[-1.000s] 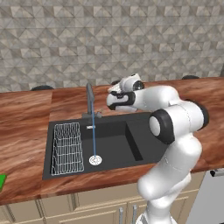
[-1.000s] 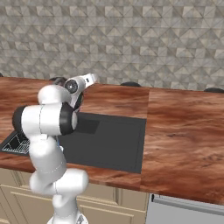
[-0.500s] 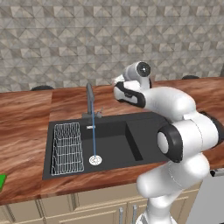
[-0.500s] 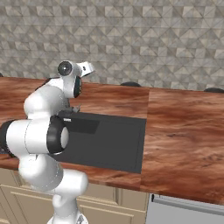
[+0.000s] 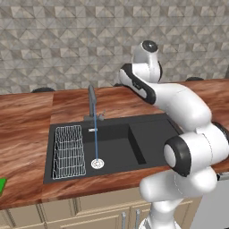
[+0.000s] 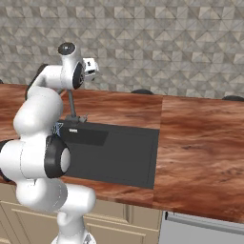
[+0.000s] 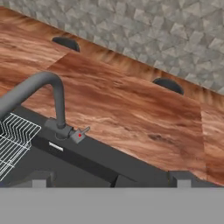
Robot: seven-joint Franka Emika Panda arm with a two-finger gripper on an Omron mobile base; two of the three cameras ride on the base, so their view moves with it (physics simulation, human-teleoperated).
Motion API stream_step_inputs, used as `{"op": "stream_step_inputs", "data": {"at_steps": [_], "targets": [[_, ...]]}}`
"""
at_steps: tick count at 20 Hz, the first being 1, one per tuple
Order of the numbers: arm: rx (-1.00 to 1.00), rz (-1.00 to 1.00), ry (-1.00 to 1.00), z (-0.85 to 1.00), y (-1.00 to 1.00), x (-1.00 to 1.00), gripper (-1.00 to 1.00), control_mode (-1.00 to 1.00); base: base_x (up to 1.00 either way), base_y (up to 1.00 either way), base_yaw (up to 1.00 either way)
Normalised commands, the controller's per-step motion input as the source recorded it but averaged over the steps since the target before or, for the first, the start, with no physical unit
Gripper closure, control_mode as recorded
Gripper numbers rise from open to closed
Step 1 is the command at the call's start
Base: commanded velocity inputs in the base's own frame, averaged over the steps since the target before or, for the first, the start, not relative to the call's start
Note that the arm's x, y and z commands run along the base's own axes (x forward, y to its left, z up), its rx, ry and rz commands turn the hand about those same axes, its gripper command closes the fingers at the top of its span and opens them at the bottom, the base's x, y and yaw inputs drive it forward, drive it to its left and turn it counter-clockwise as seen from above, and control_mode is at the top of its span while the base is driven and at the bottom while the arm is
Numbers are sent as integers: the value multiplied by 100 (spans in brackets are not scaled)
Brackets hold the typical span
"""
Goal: Soak the sponge with water for a few seconds and then drop it inside the sink.
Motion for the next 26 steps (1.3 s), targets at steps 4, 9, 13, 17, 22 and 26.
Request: {"op": "stream_step_inputs", "data": {"at_steps": [4,9,13,17,22,26], "targets": [[4,-3,17,-10,0,-33,-100,-100,0,0,0],[1,0,13,-22,4,-5,-100,-100,0,0,0],[0,0,11,0,5,-28,-100,-100,0,0,0],[0,0,5,0,0,-72,-100,-100,0,0,0],[1,0,1,0,1,-88,-100,-100,0,0,0],[0,-4,3,-11,22,-54,-100,-100,0,0,0]]}}
